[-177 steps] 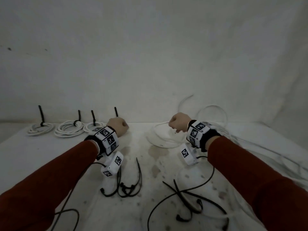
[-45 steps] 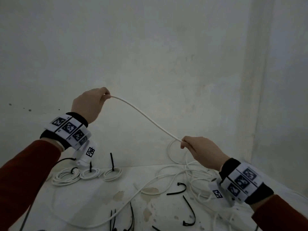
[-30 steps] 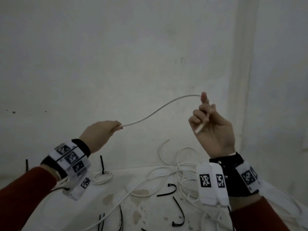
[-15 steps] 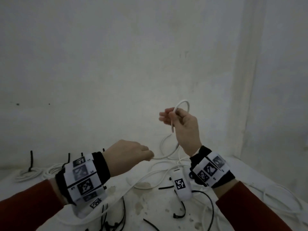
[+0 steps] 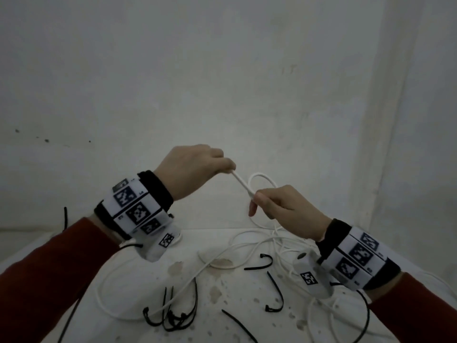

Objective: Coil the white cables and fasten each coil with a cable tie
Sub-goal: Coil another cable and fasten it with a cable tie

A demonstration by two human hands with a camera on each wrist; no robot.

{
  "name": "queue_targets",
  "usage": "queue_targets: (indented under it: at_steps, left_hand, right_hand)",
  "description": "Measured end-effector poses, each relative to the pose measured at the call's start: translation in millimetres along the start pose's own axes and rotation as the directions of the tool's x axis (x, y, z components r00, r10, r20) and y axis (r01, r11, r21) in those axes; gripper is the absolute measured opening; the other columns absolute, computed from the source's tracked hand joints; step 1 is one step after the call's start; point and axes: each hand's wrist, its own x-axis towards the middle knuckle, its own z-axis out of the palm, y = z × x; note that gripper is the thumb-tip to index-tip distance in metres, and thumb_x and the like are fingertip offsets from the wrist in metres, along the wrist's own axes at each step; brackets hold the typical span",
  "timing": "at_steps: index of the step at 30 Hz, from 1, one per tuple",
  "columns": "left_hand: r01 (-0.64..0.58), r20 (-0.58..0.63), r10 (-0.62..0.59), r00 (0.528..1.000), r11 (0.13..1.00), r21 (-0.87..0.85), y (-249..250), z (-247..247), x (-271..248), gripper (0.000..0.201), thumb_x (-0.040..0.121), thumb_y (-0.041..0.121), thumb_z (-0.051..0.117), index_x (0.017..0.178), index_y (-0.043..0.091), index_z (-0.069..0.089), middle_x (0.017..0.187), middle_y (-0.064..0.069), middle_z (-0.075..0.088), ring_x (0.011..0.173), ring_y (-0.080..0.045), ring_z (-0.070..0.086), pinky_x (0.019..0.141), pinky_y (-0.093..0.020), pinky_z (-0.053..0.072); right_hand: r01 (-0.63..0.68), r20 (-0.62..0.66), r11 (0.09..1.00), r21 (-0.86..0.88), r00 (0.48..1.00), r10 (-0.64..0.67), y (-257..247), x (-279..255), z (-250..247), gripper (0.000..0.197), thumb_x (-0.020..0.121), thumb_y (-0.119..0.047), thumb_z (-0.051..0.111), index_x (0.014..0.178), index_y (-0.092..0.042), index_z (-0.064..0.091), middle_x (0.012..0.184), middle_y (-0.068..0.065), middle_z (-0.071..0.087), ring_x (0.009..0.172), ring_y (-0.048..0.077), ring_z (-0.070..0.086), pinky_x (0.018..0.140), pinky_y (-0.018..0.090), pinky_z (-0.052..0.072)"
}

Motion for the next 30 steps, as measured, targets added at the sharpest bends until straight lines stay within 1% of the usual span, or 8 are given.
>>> queue_targets:
  at_steps: [3,6,10,14,17,22,27,30]
  left_hand:
    - [0.019,-0.073,-0.027,0.997,0.994,-0.104,0,5,16,0.038,0.091,0.035,0.033,0.102,0.025,0.068,0.077,0.002,0.062,0.063,-0.024,0.059,0.045,-0.025,0.035]
    - [0.05,-0.12,-0.084,0.989,0.965,-0.256,10,17,29,0.033,0.091,0.032,0.031,0.116,0.036,0.053,0.074,0.004,0.056,0.067,-0.02,0.06,0.049,-0.03,0.045]
    - [0.167,-0.112,-0.236,0.965,0.888,-0.428,18,38,38,0.051,0.093,0.013,0.032,0.132,0.045,0.035,0.072,0.011,0.046,0.083,0.003,0.054,0.069,-0.031,0.049]
    - [0.228,-0.164,-0.356,0.92,0.826,-0.515,16,61,36,0.042,0.094,0.007,0.037,0.132,0.02,0.052,0.07,0.008,0.048,0.073,0.014,0.048,0.067,-0.008,0.036]
    - [0.26,-0.181,-0.417,0.891,0.793,-0.551,24,69,38,0.028,0.099,0.019,0.035,0.109,0.009,0.06,0.065,0.011,0.048,0.06,0.002,0.047,0.058,-0.01,0.034]
    - [0.336,-0.089,-0.552,0.829,0.618,-0.71,27,79,38,0.021,0.101,0.017,0.04,0.087,0.014,0.055,0.065,0.007,0.055,0.054,-0.005,0.047,0.054,-0.013,0.036]
    - [0.245,-0.034,-0.304,0.952,0.825,-0.509,45,85,41,0.021,0.093,0.038,0.029,0.087,0.028,0.046,0.07,0.006,0.056,0.058,-0.01,0.051,0.056,-0.026,0.043]
    - [0.075,-0.104,-0.116,0.988,0.94,-0.334,57,82,46,0.009,0.085,0.02,0.04,0.085,0.029,0.042,0.071,0.005,0.06,0.057,-0.017,0.055,0.044,-0.029,0.044]
  right_hand:
    - [-0.064,-0.067,0.856,0.512,0.991,0.114,-5,0,-5,0.045,0.094,-0.037,0.042,0.063,-0.014,0.063,0.046,-0.004,0.03,0.042,0.01,0.023,0.045,0.021,0.02]
    - [-0.038,-0.067,0.468,0.883,0.977,0.205,-13,1,-14,0.048,0.093,-0.038,0.037,0.058,-0.016,0.061,0.043,-0.007,0.013,0.038,0.011,0.009,0.044,0.025,0.01]
    - [0.155,-0.176,0.114,0.981,0.961,0.213,-19,0,-37,0.044,0.092,-0.034,0.034,0.06,-0.016,0.059,0.043,-0.006,0.008,0.037,0.013,0.006,0.039,0.023,0.018]
    - [0.324,-0.319,-0.217,0.921,0.946,0.061,-7,-2,-68,0.036,0.096,-0.024,0.039,0.075,-0.005,0.061,0.044,-0.003,0.021,0.039,0.014,0.017,0.044,0.027,0.026]
    - [0.491,-0.466,-0.189,0.85,0.869,0.165,-10,-1,-83,0.037,0.094,-0.021,0.036,0.073,-0.004,0.061,0.043,-0.003,0.018,0.039,0.014,0.015,0.045,0.026,0.025]
    - [0.697,-0.649,-0.183,0.694,0.715,0.262,-13,1,-107,0.025,0.078,-0.013,0.036,0.078,-0.003,0.058,0.044,0.0,0.028,0.043,0.014,0.02,0.052,0.026,0.026]
    - [0.732,-0.689,-0.024,0.681,0.652,0.317,-1,12,-122,0.023,0.085,-0.012,0.037,0.096,-0.006,0.056,0.053,-0.001,0.037,0.05,0.015,0.038,0.062,0.028,0.032]
    - [0.671,-0.695,0.198,0.715,0.65,0.308,10,23,-121,0.016,0.088,-0.014,0.041,0.099,-0.008,0.052,0.055,-0.004,0.043,0.053,0.013,0.044,0.063,0.026,0.036]
